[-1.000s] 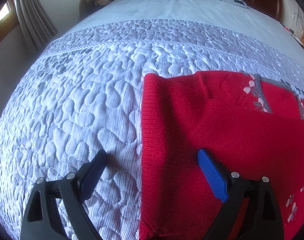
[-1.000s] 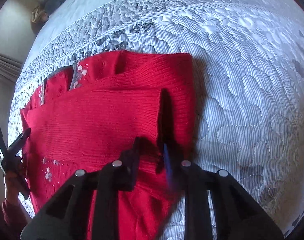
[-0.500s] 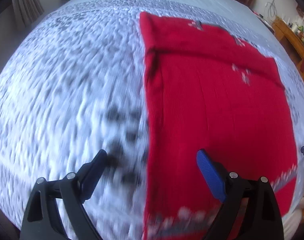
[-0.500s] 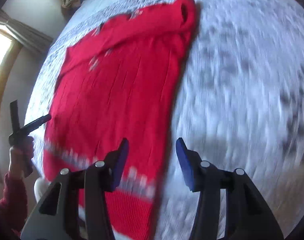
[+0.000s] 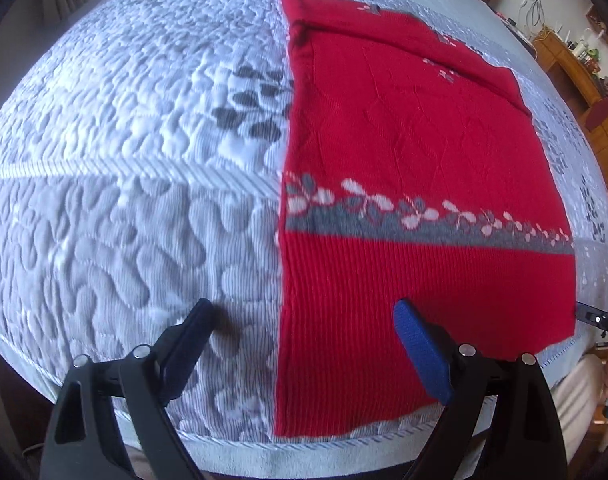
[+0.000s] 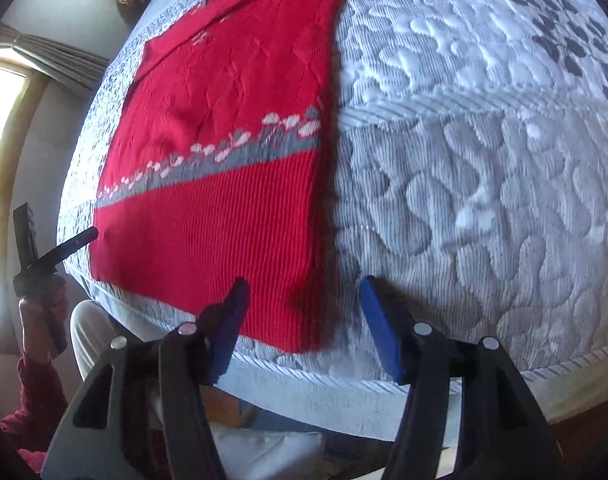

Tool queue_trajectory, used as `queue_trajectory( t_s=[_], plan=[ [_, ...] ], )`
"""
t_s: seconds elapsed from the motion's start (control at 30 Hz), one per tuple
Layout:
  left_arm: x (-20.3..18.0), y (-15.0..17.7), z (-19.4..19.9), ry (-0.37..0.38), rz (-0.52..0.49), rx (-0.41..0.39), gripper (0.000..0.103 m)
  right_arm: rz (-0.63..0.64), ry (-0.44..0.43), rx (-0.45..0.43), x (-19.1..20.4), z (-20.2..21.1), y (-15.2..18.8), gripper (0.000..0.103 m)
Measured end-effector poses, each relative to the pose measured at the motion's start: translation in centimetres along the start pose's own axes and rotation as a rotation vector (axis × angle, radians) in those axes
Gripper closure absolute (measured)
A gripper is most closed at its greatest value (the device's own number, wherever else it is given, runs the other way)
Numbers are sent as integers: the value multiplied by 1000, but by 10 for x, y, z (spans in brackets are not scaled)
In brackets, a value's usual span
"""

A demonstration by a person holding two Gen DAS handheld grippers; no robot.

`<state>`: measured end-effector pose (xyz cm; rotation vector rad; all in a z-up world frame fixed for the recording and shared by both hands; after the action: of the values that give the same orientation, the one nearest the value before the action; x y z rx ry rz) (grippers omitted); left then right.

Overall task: Fold small clothes
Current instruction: 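Grasp the sweater hem with both grippers, then lift the hem with both grippers and fold it toward the collar, release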

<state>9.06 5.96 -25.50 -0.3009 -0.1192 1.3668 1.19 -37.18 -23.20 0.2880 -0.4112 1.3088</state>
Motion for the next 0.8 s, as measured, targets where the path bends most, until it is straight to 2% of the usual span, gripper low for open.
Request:
queue_trajectory(
  t_s=[0.1,0.13,0.2,0.27,0.33,0.5,0.57,0.6,0.63,0.67,0.73,0.8],
  plan=[
    [0,5,0,14,22,3,13,16,16,-11,4,-3,1,46],
    [0,6,0,16,22,3,13,27,13,-11,7,-3,3,51],
    [0,8,1,16,32,2,21,28,-13,-3,14,-7,6,60],
    [1,12,3,15,41,9,35,28,-29,13,18,-12,9,71],
    [2,16,5,14,41,15,44,28,-33,17,21,-15,9,81],
    [2,25,7,37,44,29,48,22,-47,12,18,-20,10,80],
    [1,27,9,45,61,29,59,24,-49,10,18,-20,12,79],
    [-3,29,12,67,65,29,65,27,-49,10,19,-19,12,82],
    [-5,30,12,93,69,32,78,29,-55,10,20,-17,13,94],
    [-9,32,12,122,76,35,90,25,-81,21,23,-16,15,95],
    [-9,33,12,149,104,30,95,15,-108,7,29,-14,16,95],
    [-8,34,12,173,143,18,96,21,-119,-15,35,-8,16,95]
  ],
)
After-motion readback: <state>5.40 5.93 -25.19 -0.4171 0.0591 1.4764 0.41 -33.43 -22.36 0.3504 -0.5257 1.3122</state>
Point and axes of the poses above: each gripper's, at about its wrist camera, not at the fingertips, and z roughly against the way its jaws point, x to its left, y to its underside, the point moved 7 cm from there along -z, roughly the way its jaws point, and after that the axes turned 12 degrees about -z, right-handed, at the moved point
